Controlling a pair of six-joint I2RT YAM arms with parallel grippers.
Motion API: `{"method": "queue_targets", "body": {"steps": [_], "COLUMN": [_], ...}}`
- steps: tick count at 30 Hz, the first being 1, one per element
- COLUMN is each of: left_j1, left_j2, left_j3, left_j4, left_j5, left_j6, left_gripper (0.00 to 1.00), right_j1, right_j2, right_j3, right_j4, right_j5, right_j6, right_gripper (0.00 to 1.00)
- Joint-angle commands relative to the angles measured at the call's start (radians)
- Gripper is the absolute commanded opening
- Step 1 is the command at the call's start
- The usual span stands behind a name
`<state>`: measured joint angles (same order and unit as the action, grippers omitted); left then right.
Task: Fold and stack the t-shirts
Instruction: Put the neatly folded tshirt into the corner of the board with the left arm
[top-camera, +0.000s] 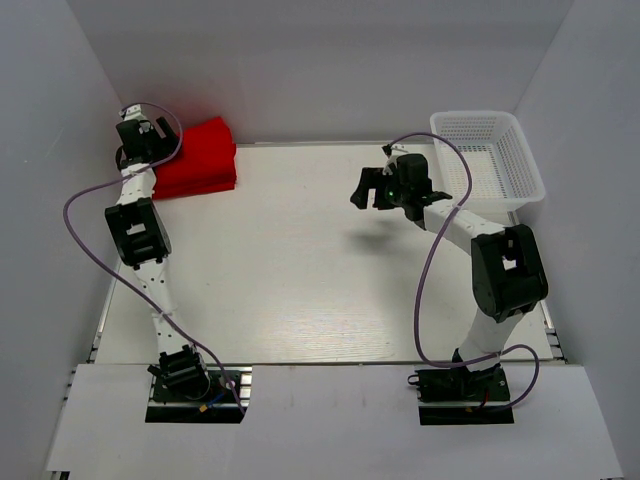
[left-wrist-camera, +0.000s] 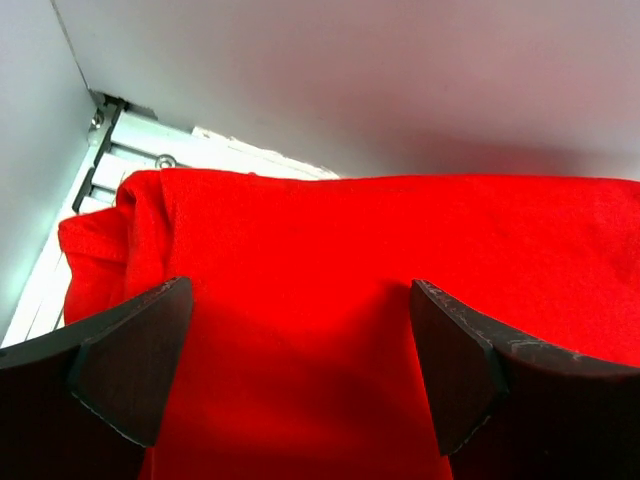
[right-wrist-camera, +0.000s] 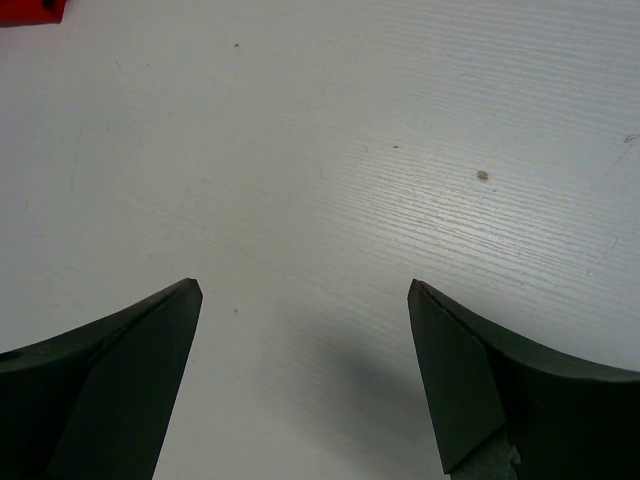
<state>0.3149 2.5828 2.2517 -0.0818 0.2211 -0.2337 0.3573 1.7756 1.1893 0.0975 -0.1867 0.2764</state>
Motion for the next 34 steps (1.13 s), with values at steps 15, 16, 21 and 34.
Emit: {"method": "queue_targets", "body": {"steps": [15, 16, 21, 34], "left_j1": [-0.034, -0.034, -0.045, -0.171], "left_j2": [-0.619, -0.668, -0.955, -1.610], "left_j3": [-0.375, -0.397, -0.688, -1.359], "left_j4": [-0.194, -0.247, -0.340, -0.303], "left_j5": [-0.381, -0.381, -0.293, -0.284], "left_j6": [0.111, 0.111, -0.016, -0.148], "left_gripper": [1.00, 1.00, 1.00, 1.00], "right_j1": [0.003, 0.003, 0.002, 0.000], "right_j2": [-0.235, -0.246, -0.326, -0.464], "right_j3": [-0.140, -0.164, -0.238, -0.413], "right_j4": [0.016, 0.028, -0.004, 0.071], "right_j5": [-0.080, -0.079, -0.042, 0.067], "right_j6": [-0.048, -0.042, -0.033, 0.032], "right_gripper": [0.90, 0.90, 0.90, 0.90]}}
